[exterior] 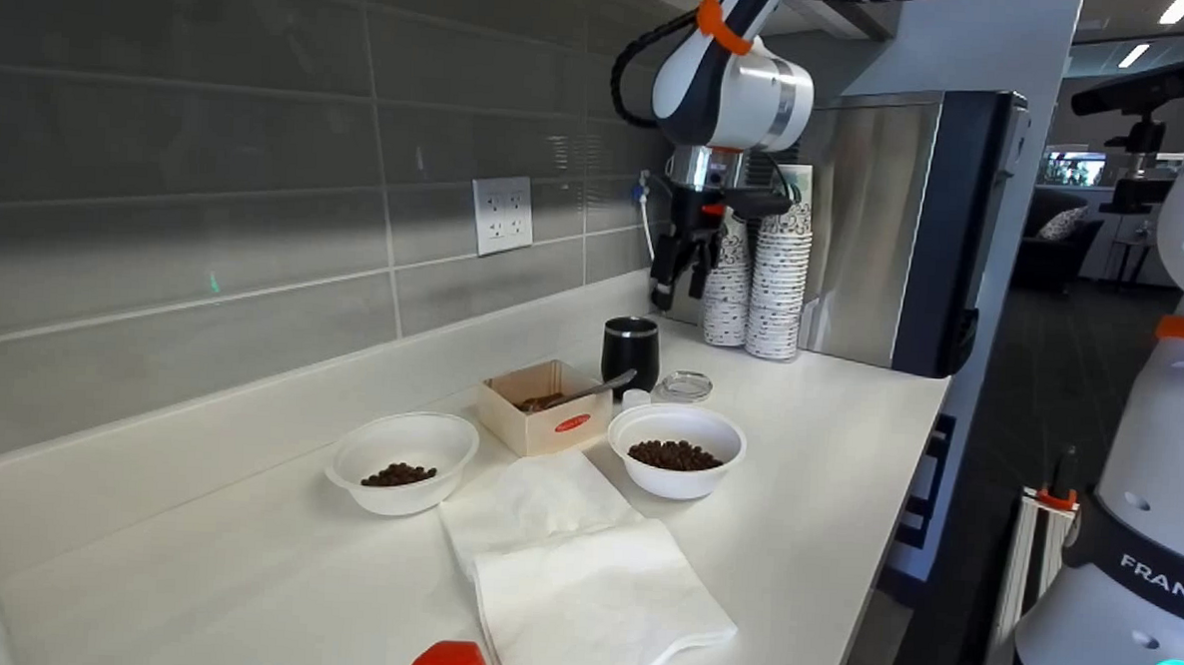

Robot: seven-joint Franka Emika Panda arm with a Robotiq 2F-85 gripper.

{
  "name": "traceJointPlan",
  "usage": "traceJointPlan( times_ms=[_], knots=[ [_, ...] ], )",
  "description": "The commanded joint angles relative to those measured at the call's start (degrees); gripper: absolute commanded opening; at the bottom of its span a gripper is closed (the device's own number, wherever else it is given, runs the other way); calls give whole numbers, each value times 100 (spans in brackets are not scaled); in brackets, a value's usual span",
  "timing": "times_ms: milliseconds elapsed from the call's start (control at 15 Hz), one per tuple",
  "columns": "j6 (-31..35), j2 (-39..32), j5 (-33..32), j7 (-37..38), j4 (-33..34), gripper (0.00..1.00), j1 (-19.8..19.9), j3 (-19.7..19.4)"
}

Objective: Remove the lid from the flusk

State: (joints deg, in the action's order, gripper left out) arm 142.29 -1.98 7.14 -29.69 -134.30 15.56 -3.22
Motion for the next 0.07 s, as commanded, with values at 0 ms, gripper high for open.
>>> traceJointPlan(
  times_ms=[0],
  knots=[
    [-353, 206, -93, 224, 108, 100, -283, -217]
  ],
)
